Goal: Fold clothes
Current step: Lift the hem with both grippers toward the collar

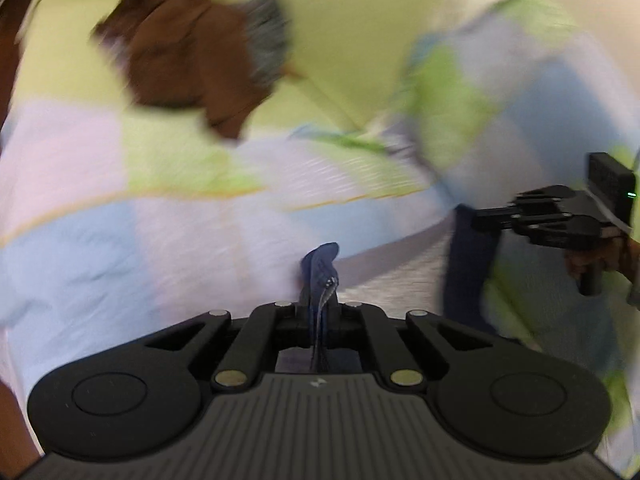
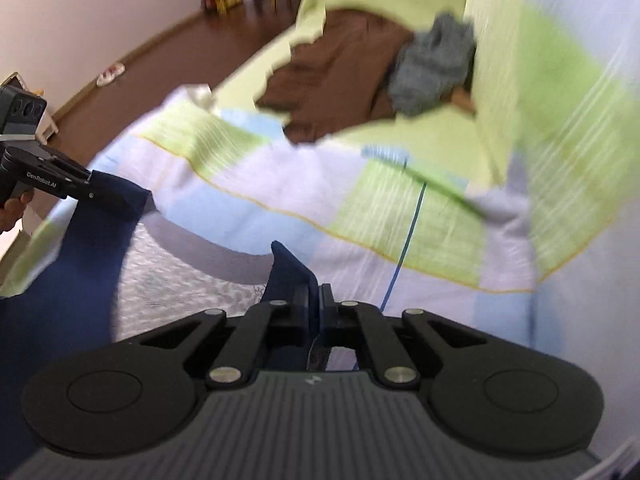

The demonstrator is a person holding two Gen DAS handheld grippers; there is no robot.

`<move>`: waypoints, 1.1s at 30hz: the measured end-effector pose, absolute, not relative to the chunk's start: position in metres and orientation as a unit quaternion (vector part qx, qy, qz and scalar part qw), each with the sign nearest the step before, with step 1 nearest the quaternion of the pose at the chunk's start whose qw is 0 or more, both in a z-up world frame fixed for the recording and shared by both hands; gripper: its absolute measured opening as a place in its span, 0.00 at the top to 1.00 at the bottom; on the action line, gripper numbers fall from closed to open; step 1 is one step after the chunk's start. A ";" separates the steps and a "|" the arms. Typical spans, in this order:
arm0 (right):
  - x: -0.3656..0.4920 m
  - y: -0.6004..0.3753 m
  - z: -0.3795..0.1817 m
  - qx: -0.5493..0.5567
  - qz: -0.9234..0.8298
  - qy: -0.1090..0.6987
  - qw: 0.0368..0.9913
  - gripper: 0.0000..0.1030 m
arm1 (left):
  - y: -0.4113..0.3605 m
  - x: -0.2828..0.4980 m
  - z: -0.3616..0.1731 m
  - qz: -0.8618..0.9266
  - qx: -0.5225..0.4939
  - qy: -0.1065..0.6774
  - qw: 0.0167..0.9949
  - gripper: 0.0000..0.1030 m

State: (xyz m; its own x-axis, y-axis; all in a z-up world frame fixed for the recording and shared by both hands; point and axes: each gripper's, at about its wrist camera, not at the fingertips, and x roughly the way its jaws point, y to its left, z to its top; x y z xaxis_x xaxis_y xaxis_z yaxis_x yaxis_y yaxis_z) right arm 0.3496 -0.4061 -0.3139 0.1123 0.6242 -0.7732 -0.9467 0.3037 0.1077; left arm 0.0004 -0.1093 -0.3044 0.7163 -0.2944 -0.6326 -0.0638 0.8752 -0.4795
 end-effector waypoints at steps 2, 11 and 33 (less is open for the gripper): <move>0.325 -0.433 -0.292 -0.215 0.550 0.358 0.723 0.97 | -0.132 -0.021 -0.280 -0.094 -0.214 0.355 0.905 0.99; 0.166 -0.597 -0.248 -0.252 0.543 0.343 0.724 0.97 | -0.304 -0.169 -0.247 -0.179 -0.082 0.368 0.909 0.99; -0.046 -0.697 -0.369 -0.549 0.467 0.159 0.675 0.60 | -0.524 -0.274 -0.356 -0.054 0.322 0.442 0.835 0.56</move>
